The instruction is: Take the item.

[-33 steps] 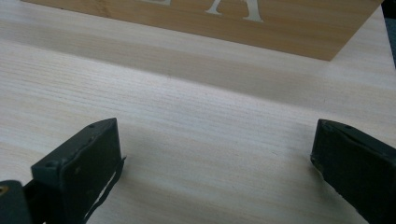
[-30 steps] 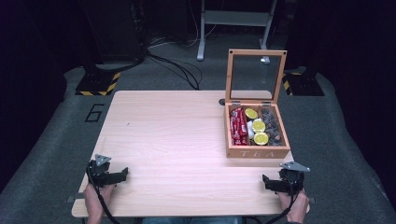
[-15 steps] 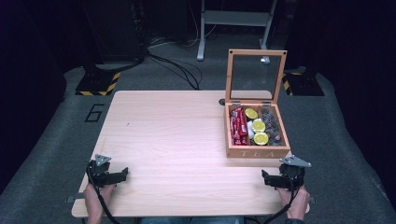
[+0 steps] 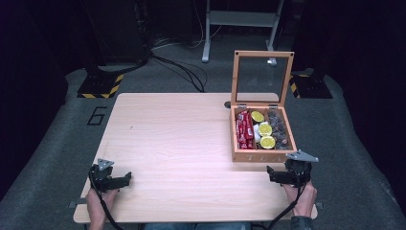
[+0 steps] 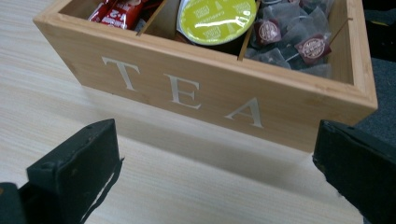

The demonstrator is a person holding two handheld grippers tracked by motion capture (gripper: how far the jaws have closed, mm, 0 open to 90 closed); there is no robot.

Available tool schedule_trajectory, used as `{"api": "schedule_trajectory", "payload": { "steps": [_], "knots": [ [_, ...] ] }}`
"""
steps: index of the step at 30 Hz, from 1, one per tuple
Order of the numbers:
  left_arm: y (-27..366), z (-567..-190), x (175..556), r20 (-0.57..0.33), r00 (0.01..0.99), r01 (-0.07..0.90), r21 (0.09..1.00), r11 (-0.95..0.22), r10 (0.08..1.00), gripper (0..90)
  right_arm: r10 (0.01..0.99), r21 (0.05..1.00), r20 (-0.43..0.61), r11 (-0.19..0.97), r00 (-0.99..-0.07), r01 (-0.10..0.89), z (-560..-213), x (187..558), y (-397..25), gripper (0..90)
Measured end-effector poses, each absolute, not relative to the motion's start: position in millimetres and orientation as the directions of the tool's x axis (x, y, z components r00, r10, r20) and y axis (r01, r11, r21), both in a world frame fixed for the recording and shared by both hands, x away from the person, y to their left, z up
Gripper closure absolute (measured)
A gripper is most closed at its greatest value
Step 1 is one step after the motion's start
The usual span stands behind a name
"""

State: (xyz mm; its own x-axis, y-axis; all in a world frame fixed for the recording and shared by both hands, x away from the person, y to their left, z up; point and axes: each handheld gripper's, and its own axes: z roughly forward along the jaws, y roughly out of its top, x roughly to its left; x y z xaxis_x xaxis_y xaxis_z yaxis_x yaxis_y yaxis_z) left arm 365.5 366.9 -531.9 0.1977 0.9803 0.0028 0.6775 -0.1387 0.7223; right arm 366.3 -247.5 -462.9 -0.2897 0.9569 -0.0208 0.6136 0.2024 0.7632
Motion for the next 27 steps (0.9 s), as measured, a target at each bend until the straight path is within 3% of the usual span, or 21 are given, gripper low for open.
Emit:
{"api": "schedule_trajectory", "payload": {
  "steps": [27],
  "knots": [
    [367, -532, 365, 0.002, 0.2, 0.677, 0.723, -0.14, 0.98, 1.8, 0.948, 0.765, -0.05, 0.238, -0.314, 0.598, -435, 409, -235, 1.1]
  ]
}}
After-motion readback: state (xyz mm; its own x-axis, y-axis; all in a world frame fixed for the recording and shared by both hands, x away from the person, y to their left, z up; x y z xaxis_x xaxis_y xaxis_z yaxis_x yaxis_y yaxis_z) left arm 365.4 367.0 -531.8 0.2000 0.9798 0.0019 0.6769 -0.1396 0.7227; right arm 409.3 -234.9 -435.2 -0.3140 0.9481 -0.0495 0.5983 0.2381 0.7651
